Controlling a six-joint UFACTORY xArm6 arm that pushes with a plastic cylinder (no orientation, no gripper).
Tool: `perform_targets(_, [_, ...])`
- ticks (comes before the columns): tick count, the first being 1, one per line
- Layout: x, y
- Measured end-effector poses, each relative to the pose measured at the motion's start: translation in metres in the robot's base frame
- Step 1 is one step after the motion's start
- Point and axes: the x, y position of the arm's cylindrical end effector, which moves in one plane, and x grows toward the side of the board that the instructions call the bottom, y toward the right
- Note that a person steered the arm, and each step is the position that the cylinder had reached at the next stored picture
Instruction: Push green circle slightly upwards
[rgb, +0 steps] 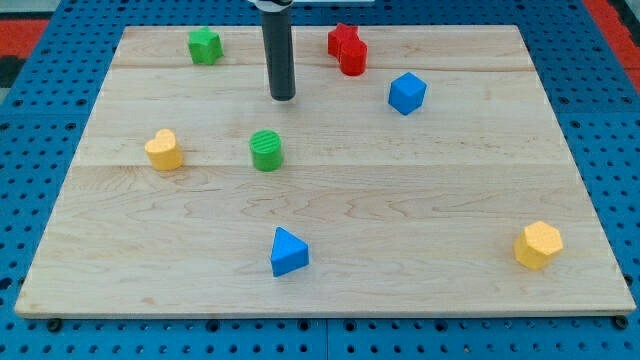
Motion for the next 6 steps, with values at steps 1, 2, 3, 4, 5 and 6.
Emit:
perform_targets(1, [0.046,0.009])
perform_targets(2, [0.062,0.047])
perform_targets(3, [0.114,0.034])
perform_targets(4, [0.118,-0.037])
perform_targets(5, [0.101,-0.051])
perform_targets(6, [0.094,-0.039])
